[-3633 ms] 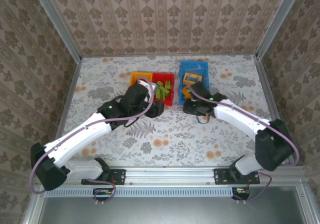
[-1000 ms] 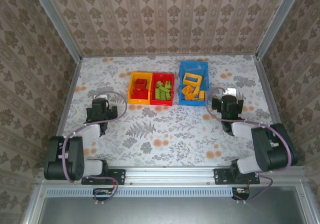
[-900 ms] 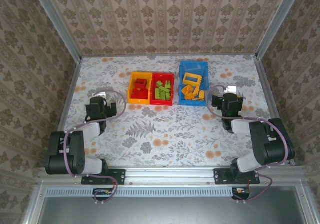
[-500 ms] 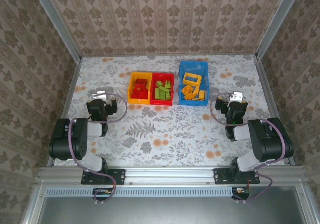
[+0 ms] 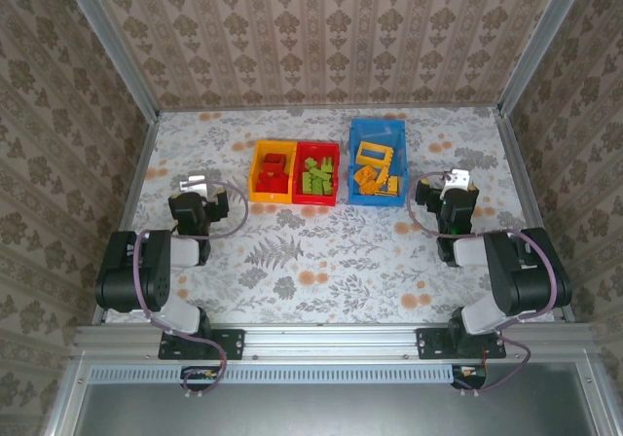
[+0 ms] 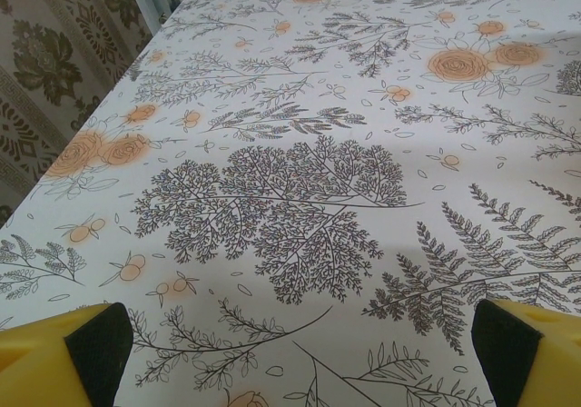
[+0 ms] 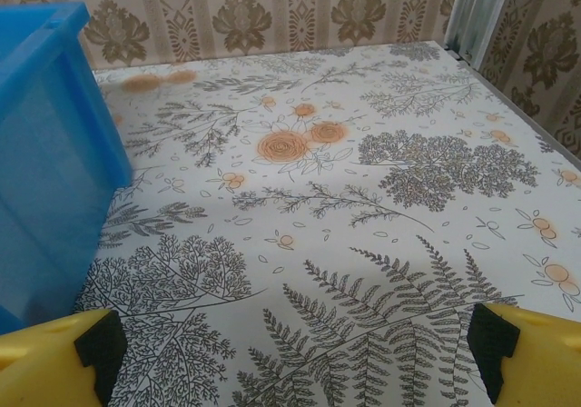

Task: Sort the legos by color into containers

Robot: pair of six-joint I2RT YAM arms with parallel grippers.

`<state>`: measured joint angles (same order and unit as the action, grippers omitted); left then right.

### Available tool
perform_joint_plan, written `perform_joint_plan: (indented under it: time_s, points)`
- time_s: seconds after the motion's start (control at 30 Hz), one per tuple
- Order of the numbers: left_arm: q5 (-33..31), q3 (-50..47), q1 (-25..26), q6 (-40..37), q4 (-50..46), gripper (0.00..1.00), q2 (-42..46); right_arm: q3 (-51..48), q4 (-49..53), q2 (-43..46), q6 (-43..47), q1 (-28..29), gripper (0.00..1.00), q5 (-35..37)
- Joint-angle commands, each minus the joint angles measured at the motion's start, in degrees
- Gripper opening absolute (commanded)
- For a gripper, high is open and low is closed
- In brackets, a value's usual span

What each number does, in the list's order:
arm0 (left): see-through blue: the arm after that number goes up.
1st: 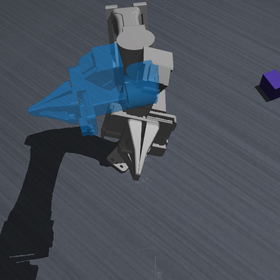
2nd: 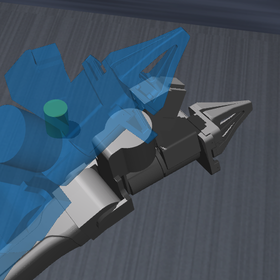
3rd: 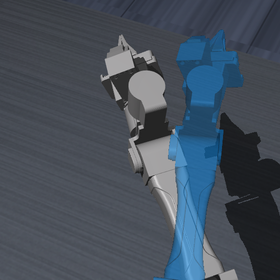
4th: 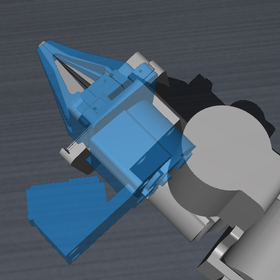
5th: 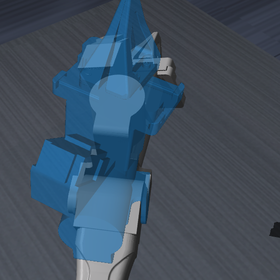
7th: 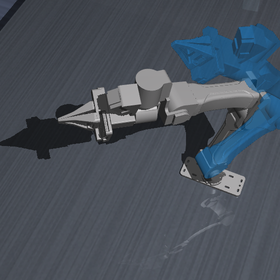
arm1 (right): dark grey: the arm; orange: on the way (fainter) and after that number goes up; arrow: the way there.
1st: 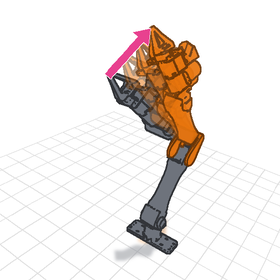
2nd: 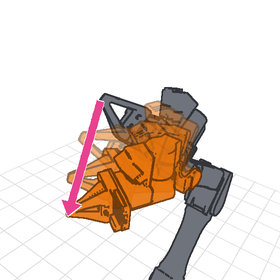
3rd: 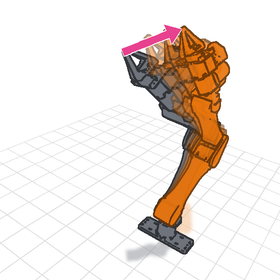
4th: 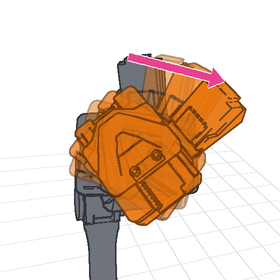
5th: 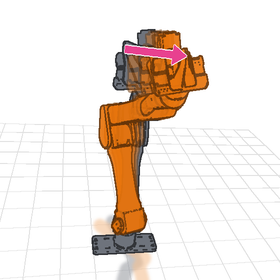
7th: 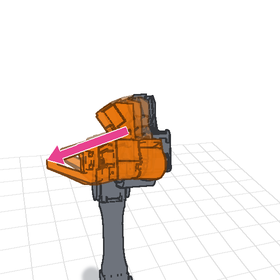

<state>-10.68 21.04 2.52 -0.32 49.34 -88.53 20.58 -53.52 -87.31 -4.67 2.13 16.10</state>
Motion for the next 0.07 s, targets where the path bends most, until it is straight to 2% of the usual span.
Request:
perform_joint_plan:
  time_s: [0.0, 0.03]
  points:
    - [0.48, 1.07, -0.19, -0.74, 1.8, 1.0, 0.54, 0.48, -0.02, -0.46, 0.27, 0.32, 1.0, -0.81]
    - [0.46, 0.83, -0.12, -0.82, 2.26, 1.0, 0.63, 0.06, -0.71, -0.42, 0.36, 0.35, 1.0, -0.79]
